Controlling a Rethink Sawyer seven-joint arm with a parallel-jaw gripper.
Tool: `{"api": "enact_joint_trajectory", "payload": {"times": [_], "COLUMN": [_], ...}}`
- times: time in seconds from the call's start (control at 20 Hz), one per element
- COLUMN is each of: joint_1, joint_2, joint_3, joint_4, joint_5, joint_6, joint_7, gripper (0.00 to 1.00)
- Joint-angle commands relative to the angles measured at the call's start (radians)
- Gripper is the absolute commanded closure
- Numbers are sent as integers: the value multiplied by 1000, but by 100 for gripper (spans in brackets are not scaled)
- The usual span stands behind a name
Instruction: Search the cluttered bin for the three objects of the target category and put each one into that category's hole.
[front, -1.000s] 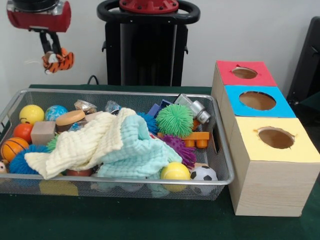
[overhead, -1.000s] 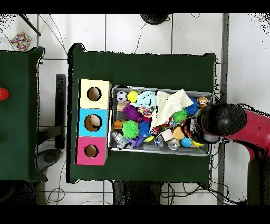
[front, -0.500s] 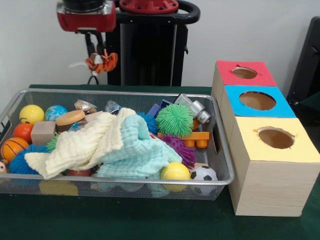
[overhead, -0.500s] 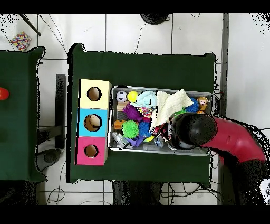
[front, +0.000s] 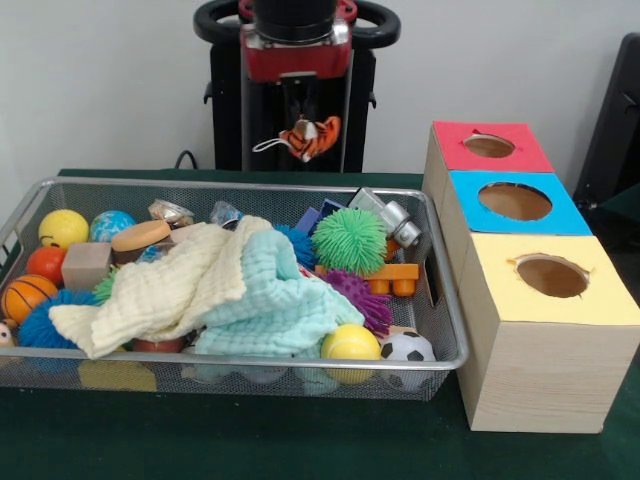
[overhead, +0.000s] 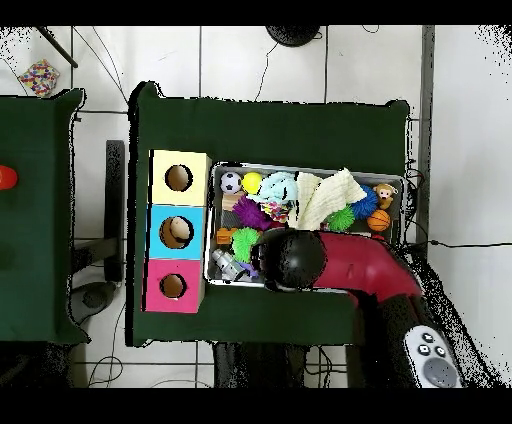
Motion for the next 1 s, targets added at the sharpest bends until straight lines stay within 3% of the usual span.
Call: {"api": "enact_joint_trajectory", "payload": {"times": [0.05, 0.45, 1.0], "joint_1": [60, 136, 207], "joint_2": [-62, -121, -100], "joint_3": [-56, -83, -89], "joint_4": [136, 209, 270], "joint_5": [46, 124, 316], "joint_6": [-49, -83, -212], "joint_7": [237, 276, 321], "gripper": [100, 100, 100]}}
